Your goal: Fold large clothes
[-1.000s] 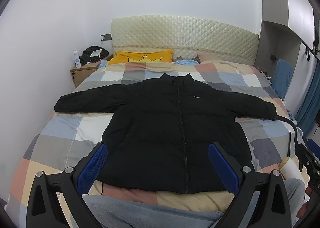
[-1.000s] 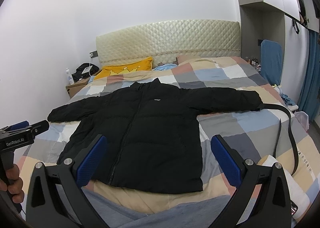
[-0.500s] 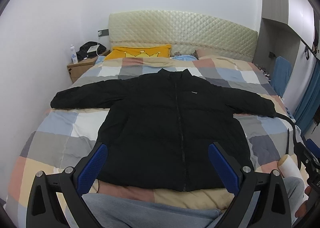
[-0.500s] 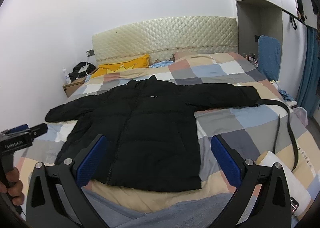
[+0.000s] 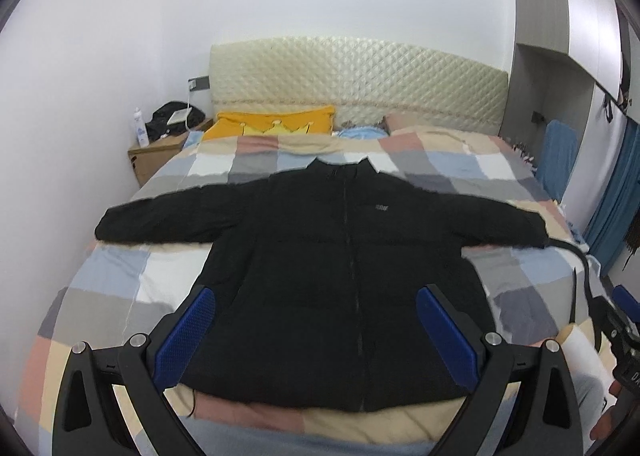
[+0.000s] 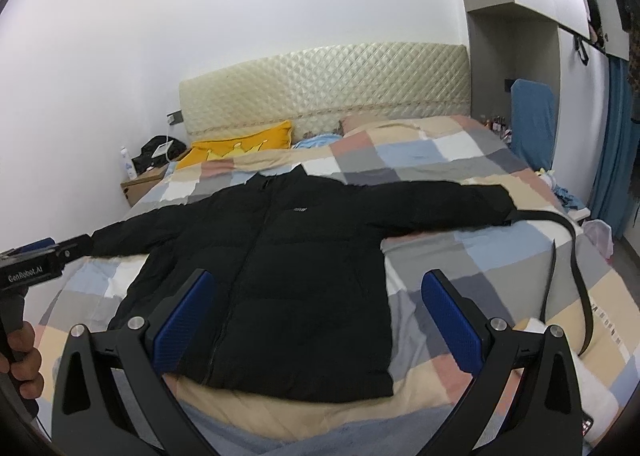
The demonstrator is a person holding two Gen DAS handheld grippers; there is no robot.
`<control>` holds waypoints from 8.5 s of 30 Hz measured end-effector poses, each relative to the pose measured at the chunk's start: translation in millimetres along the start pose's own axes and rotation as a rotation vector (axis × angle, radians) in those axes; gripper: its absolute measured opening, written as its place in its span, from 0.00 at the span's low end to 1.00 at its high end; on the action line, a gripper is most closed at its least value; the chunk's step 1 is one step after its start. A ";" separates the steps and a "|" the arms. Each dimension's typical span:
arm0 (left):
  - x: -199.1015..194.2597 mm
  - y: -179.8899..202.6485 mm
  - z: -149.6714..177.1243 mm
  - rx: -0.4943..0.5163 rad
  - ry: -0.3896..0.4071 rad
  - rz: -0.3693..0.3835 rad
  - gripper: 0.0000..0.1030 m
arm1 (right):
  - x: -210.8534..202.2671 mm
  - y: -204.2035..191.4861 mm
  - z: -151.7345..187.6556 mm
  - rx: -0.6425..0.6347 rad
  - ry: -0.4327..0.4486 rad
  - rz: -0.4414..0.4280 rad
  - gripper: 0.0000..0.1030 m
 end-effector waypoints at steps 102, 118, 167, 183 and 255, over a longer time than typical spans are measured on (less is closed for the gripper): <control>260.5 -88.7 -45.0 -0.058 0.001 -0.218 0.99 | 252.7 239.4 -218.7 0.289 0.177 0.139 0.09; 241.6 -148.2 -41.2 -0.177 0.068 -0.248 0.99 | 251.2 -16.6 -246.0 -0.165 0.210 0.118 0.15; 274.2 -164.3 -38.8 -0.226 -0.018 -0.020 0.99 | 345.2 -6.9 -55.0 -0.147 -0.201 -0.152 0.86; 287.6 -122.5 -32.8 -0.171 -0.017 -0.040 0.99 | 420.0 70.5 -46.9 -0.006 -0.306 0.070 0.85; 177.2 -83.5 40.4 -0.122 0.087 0.087 0.99 | 127.9 17.3 36.5 -0.163 0.035 -0.099 0.86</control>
Point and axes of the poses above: each gripper's, at about its wrist camera, not at the fingertips, and x roughly the way its jaws point, y to its right, z to its underside, the point moved 1 cm from there along x, roughly the way its jaws point, and after that the axes turned 8 degrees about -y, right-handed, at the moved point
